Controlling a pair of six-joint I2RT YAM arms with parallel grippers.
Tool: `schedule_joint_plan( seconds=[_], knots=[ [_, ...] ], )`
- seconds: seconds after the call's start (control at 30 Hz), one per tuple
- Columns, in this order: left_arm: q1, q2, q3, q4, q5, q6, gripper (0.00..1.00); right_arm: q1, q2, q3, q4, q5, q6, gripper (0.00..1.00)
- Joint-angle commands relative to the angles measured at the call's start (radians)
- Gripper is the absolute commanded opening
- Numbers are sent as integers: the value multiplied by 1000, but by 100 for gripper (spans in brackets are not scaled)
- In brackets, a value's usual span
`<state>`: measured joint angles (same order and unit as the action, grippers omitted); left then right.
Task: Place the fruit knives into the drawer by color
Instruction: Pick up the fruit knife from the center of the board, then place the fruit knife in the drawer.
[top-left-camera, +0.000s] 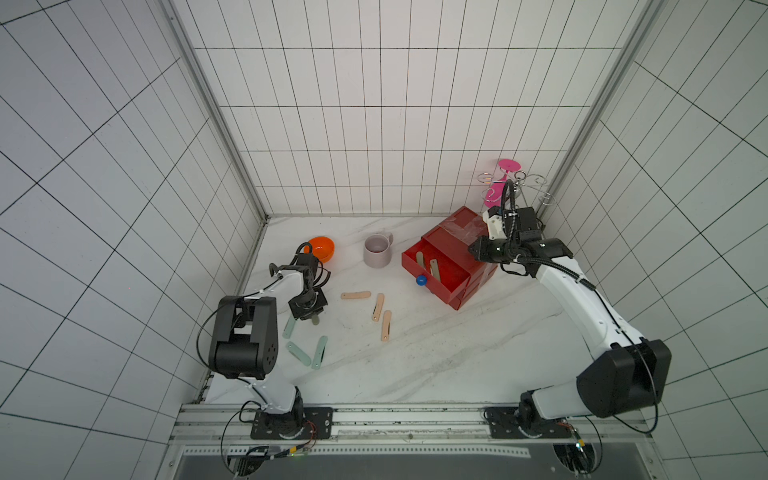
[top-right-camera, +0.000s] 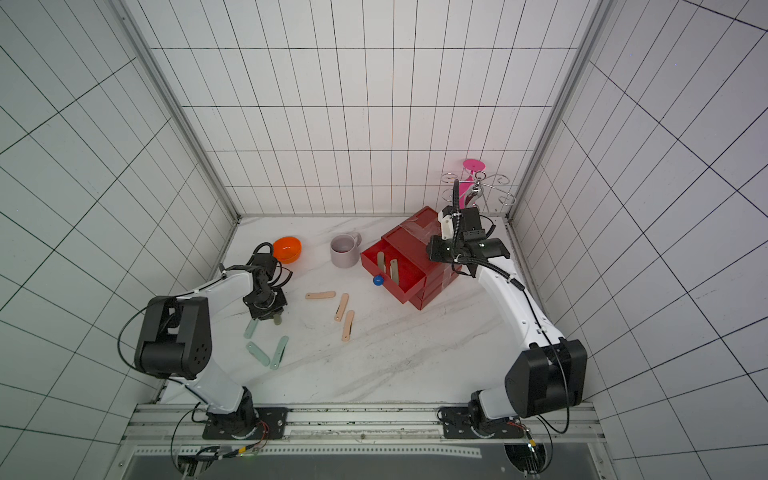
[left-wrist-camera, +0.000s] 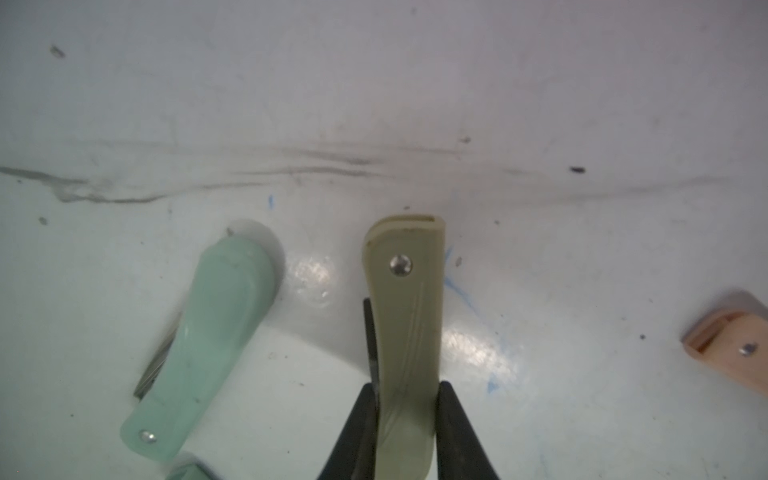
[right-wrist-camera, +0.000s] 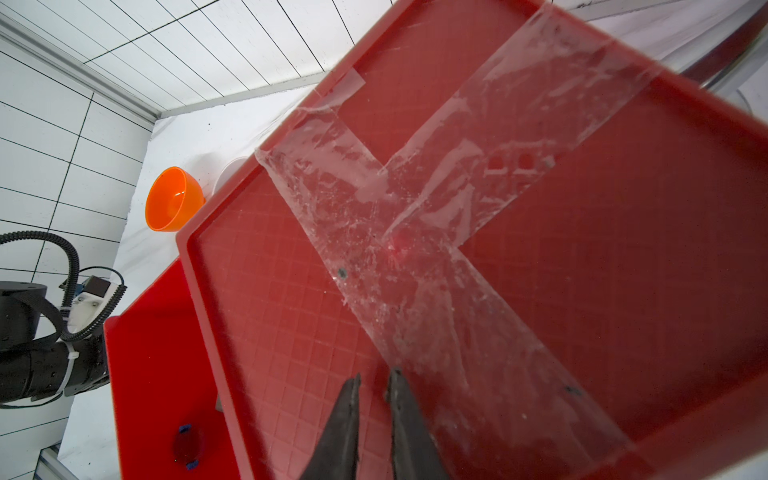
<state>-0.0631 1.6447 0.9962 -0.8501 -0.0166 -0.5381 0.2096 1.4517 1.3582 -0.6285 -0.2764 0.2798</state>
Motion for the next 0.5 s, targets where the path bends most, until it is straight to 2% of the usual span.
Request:
schedule_joint_plan(
  seconds=[0.0,0.47],
  knots=[
    [-28,-79,-14,-7,2,-15,25,-4,59,-88,-225,40,1,17],
    [-167,-259,-41,-32,46,-102,26,-1,37,-87,-252,52,25,17]
  ],
)
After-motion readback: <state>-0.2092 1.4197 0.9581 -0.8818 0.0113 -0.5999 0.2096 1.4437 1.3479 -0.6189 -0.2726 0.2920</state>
